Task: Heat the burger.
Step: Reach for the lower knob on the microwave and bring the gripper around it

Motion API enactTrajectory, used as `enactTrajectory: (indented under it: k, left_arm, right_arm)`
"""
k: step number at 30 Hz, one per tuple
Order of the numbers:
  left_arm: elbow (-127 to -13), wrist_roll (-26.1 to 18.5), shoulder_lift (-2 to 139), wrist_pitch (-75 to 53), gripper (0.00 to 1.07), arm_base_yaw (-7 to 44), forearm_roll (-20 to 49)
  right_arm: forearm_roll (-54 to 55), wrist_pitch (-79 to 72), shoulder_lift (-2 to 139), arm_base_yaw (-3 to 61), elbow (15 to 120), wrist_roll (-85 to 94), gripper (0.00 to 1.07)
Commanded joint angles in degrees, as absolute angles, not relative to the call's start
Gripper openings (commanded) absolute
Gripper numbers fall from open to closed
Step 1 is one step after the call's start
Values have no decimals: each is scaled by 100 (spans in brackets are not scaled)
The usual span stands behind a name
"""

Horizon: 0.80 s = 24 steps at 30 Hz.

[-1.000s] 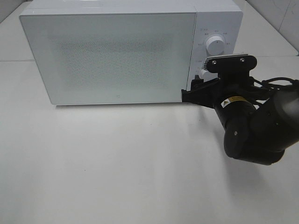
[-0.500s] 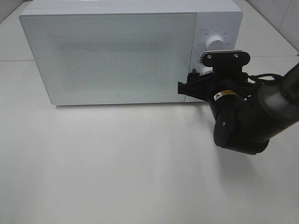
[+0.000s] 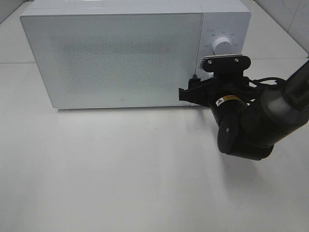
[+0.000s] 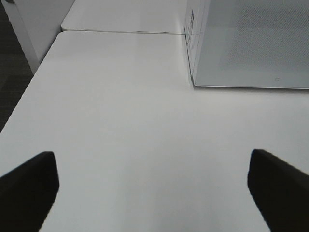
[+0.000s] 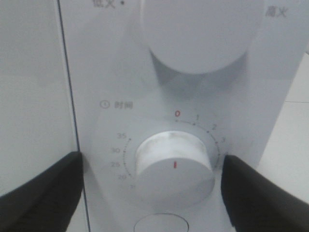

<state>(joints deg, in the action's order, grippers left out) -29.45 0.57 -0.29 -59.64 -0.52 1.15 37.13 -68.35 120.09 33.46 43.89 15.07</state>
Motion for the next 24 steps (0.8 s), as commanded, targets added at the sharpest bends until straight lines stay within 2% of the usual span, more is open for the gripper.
enactTrajectory:
  k: [1, 24]
  left_arm:
    - [-2928, 46, -126, -5930, 100, -69, 97]
    - [-2928, 46, -126, -5930, 100, -69, 86]
  right_arm:
    - [3701, -7322, 12009, 3266, 4509, 1461, 76]
    - [3638, -7540, 11866, 3272, 4309, 1444, 74]
